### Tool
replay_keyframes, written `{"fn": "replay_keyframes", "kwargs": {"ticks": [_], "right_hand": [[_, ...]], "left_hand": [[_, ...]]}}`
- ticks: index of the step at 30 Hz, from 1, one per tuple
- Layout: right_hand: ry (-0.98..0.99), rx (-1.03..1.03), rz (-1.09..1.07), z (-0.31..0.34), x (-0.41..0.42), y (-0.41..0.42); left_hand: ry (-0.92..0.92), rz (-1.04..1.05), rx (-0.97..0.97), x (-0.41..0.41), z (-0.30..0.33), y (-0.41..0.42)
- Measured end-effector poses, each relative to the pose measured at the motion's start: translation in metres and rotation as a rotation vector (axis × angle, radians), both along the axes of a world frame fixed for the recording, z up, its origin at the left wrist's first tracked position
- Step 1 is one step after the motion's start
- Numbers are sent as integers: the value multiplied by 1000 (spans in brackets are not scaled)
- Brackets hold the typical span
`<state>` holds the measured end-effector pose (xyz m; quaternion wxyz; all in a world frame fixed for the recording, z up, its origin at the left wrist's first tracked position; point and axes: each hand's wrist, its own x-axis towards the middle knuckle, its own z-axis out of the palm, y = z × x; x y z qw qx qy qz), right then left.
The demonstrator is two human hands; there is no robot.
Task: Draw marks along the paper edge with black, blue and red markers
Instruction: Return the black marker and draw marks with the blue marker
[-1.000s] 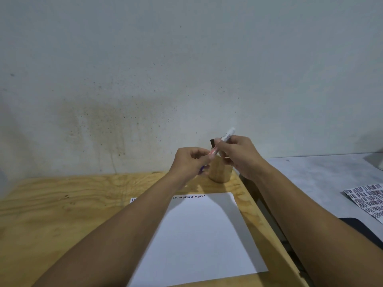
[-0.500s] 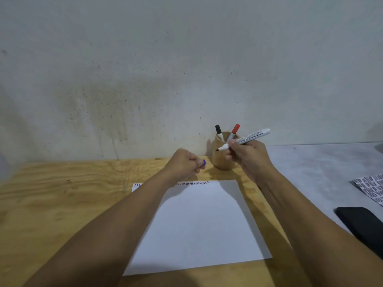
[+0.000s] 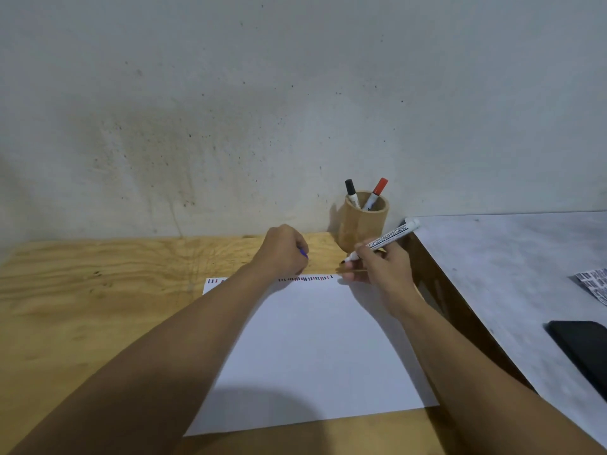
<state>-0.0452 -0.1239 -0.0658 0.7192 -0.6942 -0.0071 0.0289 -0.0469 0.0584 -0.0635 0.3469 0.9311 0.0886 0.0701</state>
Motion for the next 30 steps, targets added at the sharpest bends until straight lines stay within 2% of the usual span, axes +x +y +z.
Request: {"fn": "replay_keyframes", "kwargs": {"ticks": [4,8,12,16,24,28,30], "right_hand": [[-14,-22,0,-4,-2,4],[-101,-216,-15,-14,2,5],[-137,-290,-26,-21,3,5],[-117,-221,-23,-19,-3,9],[-62,-111,57,-14,-17,25],[-26,13,47,-6,-22,26],[-14,71,38,-5,-23,25]], "left_hand": [[13,-61,-11,4,-2,-1],[-2,-67,-14,4,-12,-2],[-57,-98,139,-3,-18,-3],[-74,-111,176,-9,-21,-1],[-77,7,-17,-25,-25,12],[-216,43,126,-50,-32,14],[-181,-36,247,-60,-37,14]]}}
